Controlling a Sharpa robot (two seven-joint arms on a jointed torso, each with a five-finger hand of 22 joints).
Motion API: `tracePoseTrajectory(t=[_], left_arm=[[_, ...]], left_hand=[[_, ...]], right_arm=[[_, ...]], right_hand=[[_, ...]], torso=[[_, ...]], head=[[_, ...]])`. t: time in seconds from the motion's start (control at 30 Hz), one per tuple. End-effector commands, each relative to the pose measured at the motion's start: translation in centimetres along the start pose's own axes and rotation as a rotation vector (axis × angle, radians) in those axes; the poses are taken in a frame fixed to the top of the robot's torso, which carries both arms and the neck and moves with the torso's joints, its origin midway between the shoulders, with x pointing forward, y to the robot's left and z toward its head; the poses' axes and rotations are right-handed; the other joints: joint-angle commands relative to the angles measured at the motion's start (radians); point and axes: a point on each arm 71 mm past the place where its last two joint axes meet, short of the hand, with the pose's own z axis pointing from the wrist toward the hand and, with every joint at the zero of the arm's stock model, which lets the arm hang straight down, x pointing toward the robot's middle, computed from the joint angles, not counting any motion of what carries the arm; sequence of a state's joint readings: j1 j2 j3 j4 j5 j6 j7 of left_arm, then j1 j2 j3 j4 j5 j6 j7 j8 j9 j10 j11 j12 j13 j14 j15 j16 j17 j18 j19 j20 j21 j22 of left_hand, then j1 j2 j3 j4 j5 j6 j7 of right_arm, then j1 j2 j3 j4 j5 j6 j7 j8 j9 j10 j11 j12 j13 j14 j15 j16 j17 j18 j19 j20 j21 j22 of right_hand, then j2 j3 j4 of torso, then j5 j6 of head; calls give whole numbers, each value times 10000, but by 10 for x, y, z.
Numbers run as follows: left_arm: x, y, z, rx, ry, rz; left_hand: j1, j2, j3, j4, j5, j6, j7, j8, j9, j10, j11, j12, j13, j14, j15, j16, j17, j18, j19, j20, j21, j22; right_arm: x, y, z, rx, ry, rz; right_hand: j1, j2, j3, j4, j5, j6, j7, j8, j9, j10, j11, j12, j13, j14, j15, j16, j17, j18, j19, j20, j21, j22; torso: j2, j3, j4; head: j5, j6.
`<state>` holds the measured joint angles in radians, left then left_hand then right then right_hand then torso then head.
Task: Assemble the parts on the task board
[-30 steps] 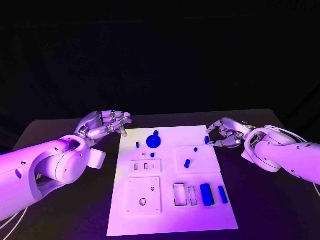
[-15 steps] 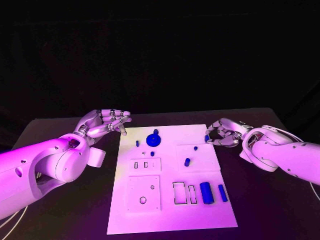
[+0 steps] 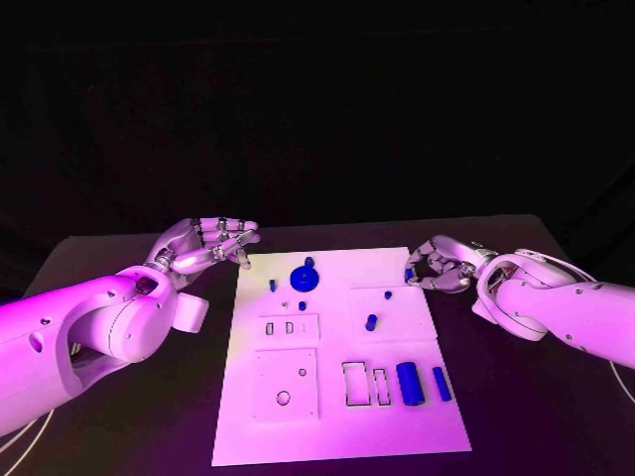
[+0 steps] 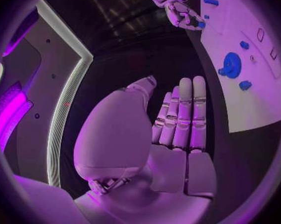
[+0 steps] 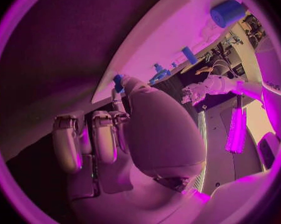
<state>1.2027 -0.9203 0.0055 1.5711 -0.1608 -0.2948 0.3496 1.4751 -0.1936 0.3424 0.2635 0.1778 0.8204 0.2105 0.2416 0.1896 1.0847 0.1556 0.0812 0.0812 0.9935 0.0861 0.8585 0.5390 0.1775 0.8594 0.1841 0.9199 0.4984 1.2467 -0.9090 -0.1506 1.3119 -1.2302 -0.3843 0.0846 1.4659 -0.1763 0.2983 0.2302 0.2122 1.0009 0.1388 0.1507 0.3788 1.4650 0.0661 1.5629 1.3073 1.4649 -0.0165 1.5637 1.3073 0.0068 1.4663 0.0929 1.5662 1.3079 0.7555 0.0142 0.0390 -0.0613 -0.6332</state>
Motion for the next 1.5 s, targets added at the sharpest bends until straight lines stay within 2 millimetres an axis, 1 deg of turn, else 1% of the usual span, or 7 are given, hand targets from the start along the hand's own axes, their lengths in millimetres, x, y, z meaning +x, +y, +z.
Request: tracePoseTrajectory(t=[0.03,0.4,0.67,0.9,1.13,1.33,1.5], left_arm=[[2,-1,0,109,190,-26],[1,-1,0,98,185,-18],[1,-1,0,83,176,-13],[-1,0,0,65,128,8],[-3,1,1,33,64,36],[-4,3,3,-27,14,63],[-2,6,4,-104,39,73]], left_hand=[[72,-23,73,1,-19,-68,146,-65,12,-46,14,-43,14,-69,-3,62,-13,48,-93,-10,50,18],[72,-23,73,1,-19,-68,146,-65,12,-46,14,-43,14,-69,-3,62,-13,48,-93,-10,50,18],[72,-23,73,1,-19,-68,146,-65,12,-46,14,-43,14,-69,-3,62,-13,48,-93,-10,50,18],[76,-20,78,-2,-19,-68,147,-65,13,-47,14,-43,14,-71,-3,63,-15,49,-98,-10,56,22],[93,-12,98,-12,-17,-69,148,-65,15,-47,14,-42,14,-77,-3,65,-21,50,-114,-9,76,34],[105,-11,108,-21,-14,-69,147,-64,16,-46,12,-42,15,-79,-4,67,-24,50,-120,-8,85,39],[105,-11,108,-21,-14,-69,147,-64,16,-46,12,-42,15,-79,-4,67,-24,50,-120,-8,85,39]], right_arm=[[3,0,0,-16,237,-7],[3,3,2,41,97,-25],[2,8,2,147,-389,55],[-1,21,-1,220,-733,255],[-9,52,-2,-111,-897,386],[-4,88,0,-281,-922,361],[13,122,5,-410,-741,517]], right_hand=[[-43,1,54,-13,-46,33,1,13,-4,1010,-64,32,2584,1019,-74,25,2459,-68,1045,-95,45,2629],[-81,3,87,6,-41,69,-8,32,-3,1030,-74,51,2604,1024,-72,30,2481,-68,1045,-105,45,2629],[-63,228,508,-50,116,316,-128,200,45,1058,-183,79,2635,1044,-155,53,2568,-68,1045,-180,45,2629],[-117,265,646,-66,243,370,-157,257,68,1058,-215,79,2635,1054,-164,65,2612,-68,1045,-198,45,2629],[-139,275,721,-94,282,400,-179,295,87,1058,-238,79,2635,1055,-163,66,2616,-68,1045,-201,45,2629],[-184,269,800,-138,162,434,-199,351,116,1058,-259,79,2635,1059,-166,71,2633,-68,1045,-205,45,2629],[-213,247,811,-146,126,429,-201,360,121,1058,-262,79,2635,1054,-165,64,2609,-68,1045,-206,45,2629]], torso=[[-4,0,0],[-8,0,-1],[-12,-2,-5],[-39,-12,-15],[-61,-24,-28],[-175,-70,-28],[-259,-121,-54]], head=[[3,-3],[-2,-17],[32,-25],[65,-32],[85,-34],[181,-142],[308,-238]])
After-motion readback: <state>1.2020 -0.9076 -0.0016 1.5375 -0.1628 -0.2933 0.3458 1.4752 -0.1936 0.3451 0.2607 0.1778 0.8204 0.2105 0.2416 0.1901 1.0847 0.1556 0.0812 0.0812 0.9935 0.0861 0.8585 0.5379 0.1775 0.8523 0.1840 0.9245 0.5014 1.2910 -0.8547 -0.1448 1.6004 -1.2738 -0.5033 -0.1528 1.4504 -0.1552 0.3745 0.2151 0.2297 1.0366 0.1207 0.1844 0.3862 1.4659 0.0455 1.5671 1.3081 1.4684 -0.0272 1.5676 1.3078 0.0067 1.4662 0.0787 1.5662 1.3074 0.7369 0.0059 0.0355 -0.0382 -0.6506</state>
